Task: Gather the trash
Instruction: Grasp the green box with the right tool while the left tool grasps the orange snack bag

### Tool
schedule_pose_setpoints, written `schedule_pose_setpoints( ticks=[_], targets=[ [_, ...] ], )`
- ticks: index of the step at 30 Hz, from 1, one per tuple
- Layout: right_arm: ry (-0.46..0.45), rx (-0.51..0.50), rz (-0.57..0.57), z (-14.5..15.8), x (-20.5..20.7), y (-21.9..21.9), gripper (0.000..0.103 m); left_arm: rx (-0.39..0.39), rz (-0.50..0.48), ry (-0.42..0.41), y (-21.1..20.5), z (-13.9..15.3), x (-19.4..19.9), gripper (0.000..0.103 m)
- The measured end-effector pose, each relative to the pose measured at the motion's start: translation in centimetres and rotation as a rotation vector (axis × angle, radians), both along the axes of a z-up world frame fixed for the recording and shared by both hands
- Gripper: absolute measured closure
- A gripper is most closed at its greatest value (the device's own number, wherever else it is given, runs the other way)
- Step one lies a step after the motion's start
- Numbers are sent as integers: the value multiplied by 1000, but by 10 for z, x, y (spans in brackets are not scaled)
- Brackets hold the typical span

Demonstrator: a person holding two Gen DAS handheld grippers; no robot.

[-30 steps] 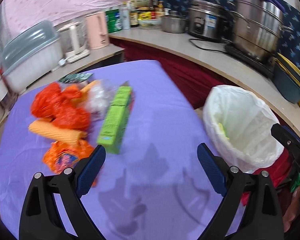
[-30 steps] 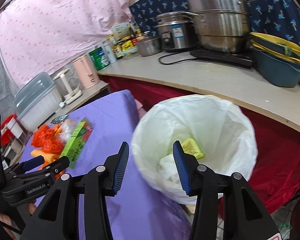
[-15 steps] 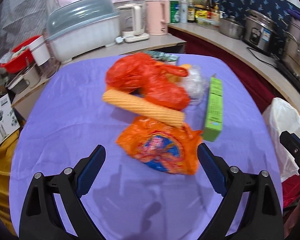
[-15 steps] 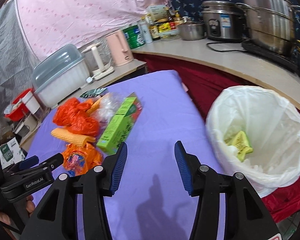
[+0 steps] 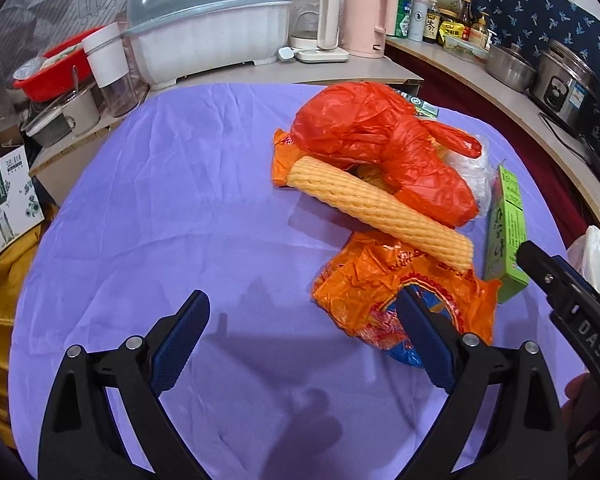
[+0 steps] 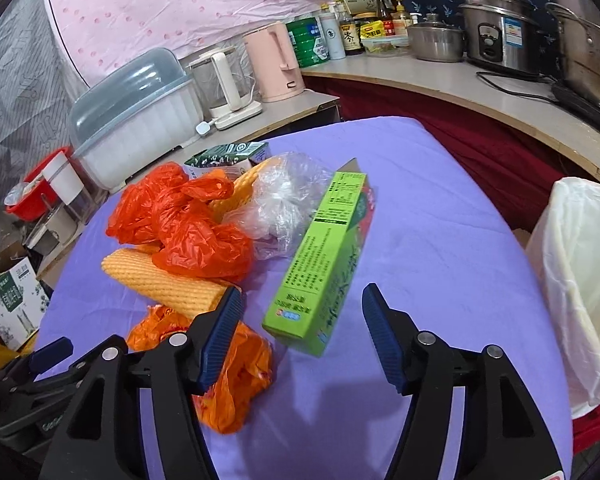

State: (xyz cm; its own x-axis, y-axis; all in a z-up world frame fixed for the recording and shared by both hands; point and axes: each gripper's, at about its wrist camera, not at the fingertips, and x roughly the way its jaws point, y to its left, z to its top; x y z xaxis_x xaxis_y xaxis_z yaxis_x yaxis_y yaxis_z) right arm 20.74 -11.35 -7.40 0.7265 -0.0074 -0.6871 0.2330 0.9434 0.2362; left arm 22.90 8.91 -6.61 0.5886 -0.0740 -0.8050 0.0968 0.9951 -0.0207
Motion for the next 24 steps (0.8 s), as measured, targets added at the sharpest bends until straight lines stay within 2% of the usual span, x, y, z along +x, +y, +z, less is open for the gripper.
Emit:
schedule_pose_setpoints(
  ticks=[11,14,16,18,21,24],
  targets=[
    [70,-14,-43,-26,23,-10,43,-42,-34,35,-13,-18,15,12],
    [85,-22,-50,-30,22,-17,54,-46,-46,49,-21,-23,18,12],
    [97,-8,-55,-34,19,-24,68,-39,-55,51,-27,-27,20,12],
    [101,2,-65,-37,15,-31,76,-36,-59,53,-31,-30,22,12],
    [94,15,-68,-38,8,-37,76,-43,-63,61,-37,-34,24,14],
    [92,18,-68,-38,3,-41,76,-48,-73,67,-41,-35,24,29]
  ],
)
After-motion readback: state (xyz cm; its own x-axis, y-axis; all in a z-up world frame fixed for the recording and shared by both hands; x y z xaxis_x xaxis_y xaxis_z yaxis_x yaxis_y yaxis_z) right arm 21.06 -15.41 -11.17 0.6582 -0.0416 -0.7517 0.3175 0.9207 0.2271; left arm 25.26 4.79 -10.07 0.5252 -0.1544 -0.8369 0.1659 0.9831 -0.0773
